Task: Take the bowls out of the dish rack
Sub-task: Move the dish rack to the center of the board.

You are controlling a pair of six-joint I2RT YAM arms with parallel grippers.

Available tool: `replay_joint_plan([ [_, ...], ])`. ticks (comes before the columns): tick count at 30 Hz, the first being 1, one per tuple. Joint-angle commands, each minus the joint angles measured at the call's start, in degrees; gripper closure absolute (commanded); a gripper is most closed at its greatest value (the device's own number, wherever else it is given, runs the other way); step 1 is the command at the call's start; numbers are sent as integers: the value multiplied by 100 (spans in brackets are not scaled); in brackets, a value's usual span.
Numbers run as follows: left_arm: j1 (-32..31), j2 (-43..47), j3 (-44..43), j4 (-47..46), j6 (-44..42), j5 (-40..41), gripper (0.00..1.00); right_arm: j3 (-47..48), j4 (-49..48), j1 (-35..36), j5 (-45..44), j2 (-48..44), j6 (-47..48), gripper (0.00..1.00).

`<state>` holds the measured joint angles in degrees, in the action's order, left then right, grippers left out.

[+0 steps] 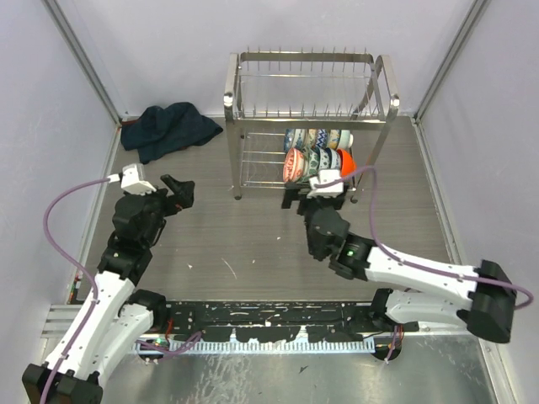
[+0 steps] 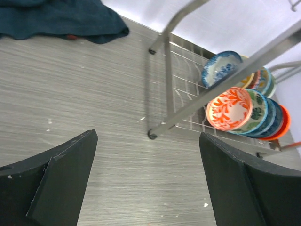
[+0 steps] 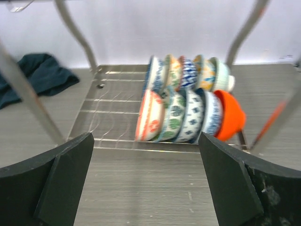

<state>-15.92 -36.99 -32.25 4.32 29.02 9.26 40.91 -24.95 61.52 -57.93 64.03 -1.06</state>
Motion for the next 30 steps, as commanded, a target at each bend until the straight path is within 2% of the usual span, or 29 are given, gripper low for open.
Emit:
replay_joint_plan([
  [1,-93,-264,-151,-762,264,-748,2,-360,431,-234,-966,-959,-203,0],
  [6,-405,-681,-260,-887,248,-715,2,-663,1445,-1122,-794,-1826,-776,0],
  [11,-758,-906,-356,-974,174,-491,2,-768,1760,-1916,-586,-2066,-792,0],
  [21,-1256,-1531,-628,-1129,24,-316,2,-458,1926,-3618,799,-1280,-938,0],
  [25,-1322,-1671,-679,-1178,-16,-325,2,-255,1770,-3862,869,-770,-964,0],
  [30,-1352,-1769,-675,-1267,-64,-340,2,-108,1135,-3936,716,-331,-774,0],
])
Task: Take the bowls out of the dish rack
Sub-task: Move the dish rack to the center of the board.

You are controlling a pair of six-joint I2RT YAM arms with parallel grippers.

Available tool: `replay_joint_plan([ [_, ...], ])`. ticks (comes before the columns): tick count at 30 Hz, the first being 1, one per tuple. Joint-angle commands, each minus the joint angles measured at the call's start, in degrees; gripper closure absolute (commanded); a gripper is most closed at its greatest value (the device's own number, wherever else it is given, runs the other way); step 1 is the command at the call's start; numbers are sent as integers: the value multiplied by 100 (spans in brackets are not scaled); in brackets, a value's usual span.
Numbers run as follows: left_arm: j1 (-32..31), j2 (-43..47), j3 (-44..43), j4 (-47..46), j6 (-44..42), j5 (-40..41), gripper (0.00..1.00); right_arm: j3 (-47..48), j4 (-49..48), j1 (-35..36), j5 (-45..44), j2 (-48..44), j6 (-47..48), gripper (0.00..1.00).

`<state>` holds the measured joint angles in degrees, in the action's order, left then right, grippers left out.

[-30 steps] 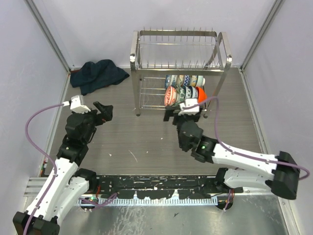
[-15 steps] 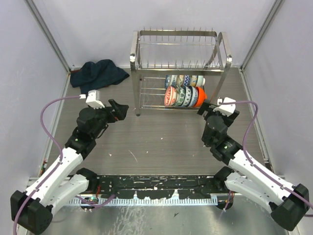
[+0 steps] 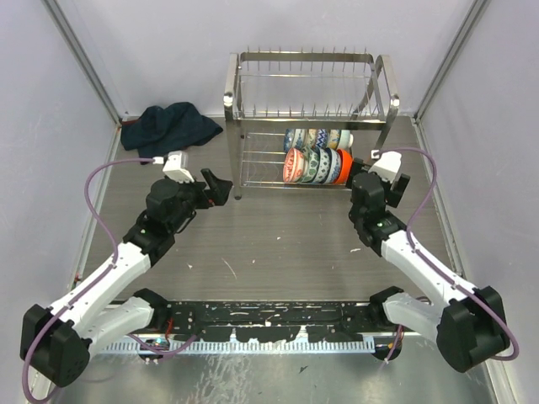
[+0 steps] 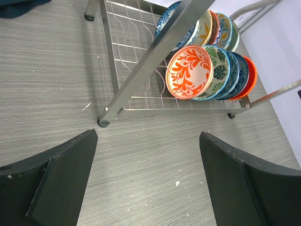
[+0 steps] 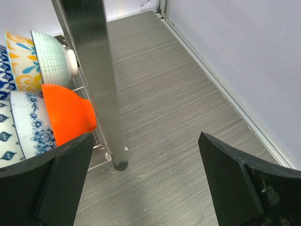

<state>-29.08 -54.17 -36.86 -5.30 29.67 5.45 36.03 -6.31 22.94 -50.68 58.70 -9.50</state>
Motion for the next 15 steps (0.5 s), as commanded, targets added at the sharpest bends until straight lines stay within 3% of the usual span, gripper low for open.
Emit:
replay_joint_plan([
  [1,-43,-90,-219,-331,-151,38,2,431,-846,-93,-35,325,107,0],
  [15,-37,-987,-676,-568,-594,135,2,713,-2048,-179,-1169,1538,283,0],
])
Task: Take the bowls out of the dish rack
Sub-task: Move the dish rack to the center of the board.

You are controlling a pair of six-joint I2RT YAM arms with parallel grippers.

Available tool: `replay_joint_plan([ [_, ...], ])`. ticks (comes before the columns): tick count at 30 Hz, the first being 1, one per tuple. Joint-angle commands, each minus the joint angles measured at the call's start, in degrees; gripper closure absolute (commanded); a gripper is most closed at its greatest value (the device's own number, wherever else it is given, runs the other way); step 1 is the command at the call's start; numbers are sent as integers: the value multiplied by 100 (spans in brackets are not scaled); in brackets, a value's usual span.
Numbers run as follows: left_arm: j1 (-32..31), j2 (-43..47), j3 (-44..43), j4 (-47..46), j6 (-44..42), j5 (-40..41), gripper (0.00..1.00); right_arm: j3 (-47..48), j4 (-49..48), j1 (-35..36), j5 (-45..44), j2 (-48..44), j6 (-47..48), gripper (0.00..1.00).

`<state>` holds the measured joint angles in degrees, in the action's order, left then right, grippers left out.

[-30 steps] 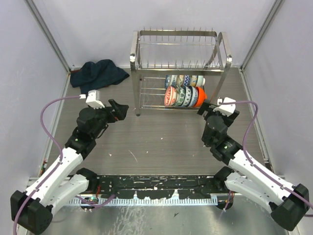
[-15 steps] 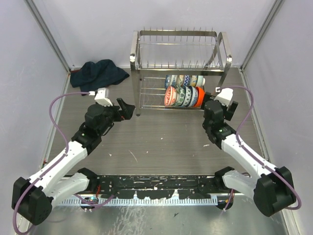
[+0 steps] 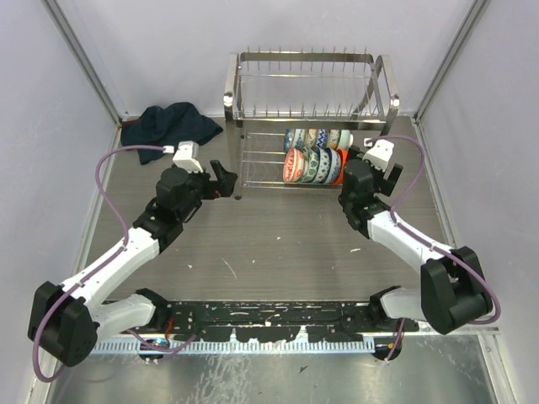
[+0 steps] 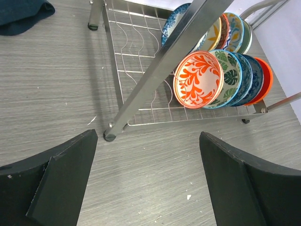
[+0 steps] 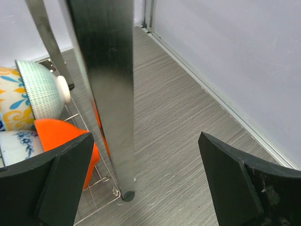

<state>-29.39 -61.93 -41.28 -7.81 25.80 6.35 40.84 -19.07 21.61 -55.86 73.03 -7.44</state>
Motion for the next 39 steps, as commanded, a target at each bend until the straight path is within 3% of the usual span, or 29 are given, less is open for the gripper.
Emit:
replay_joint_plan([
  [1,-7,-313,-273,-358,-246,21,2,227,-883,-53,-770,148,110,0],
  [13,3,-1034,-771,-646,-888,-28,2,270,-1960,-102,-1940,801,478,0],
  [22,130,-1662,-948,-902,-1080,-175,2,775,-2023,-119,-3341,1632,538,0],
  [39,350,-2173,-1274,-1124,-1220,-389,2,-203,-1803,-134,-3507,485,-193,0],
])
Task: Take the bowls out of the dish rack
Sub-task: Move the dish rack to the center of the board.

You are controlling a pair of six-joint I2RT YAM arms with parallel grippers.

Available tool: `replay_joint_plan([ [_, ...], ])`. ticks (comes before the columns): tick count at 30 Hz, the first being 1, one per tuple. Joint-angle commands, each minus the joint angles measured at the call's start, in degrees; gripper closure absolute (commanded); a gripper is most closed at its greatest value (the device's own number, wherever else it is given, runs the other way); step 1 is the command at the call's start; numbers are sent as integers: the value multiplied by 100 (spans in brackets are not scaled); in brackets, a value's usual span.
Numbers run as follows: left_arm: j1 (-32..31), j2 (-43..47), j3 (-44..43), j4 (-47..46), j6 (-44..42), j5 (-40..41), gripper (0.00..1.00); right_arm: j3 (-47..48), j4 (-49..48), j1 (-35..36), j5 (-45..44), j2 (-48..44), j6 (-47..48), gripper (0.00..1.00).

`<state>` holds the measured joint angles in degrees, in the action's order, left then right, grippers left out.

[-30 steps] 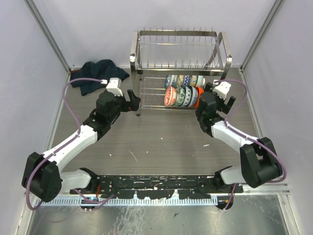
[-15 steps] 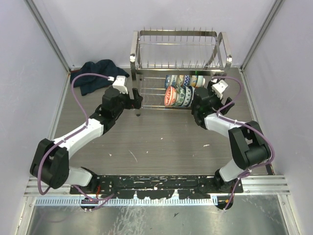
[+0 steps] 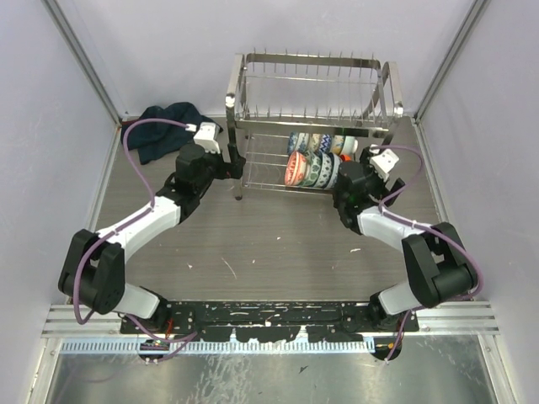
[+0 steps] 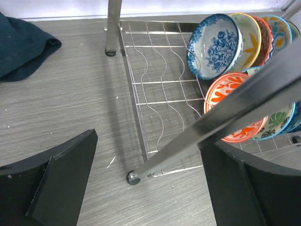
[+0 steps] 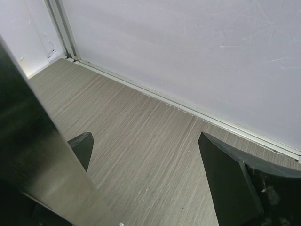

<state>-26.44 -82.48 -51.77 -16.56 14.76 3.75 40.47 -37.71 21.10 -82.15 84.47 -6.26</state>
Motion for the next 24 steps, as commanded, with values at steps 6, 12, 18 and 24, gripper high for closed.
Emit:
replay_joint_plan([
  [6,58,-258,-313,-332,-110,-254,2,281,3195,-88,-1052,-1193,-2657,0],
  [12,59,-442,-448,-413,-84,-384,2,289,3813,-81,-1166,-1538,-2896,0],
  [18,55,-642,-637,-455,-176,-441,2,162,4244,-84,-1220,-2029,-3116,0],
  [24,57,-840,-835,-509,-220,-545,2,29,4351,-82,-1164,-2460,-3116,0],
])
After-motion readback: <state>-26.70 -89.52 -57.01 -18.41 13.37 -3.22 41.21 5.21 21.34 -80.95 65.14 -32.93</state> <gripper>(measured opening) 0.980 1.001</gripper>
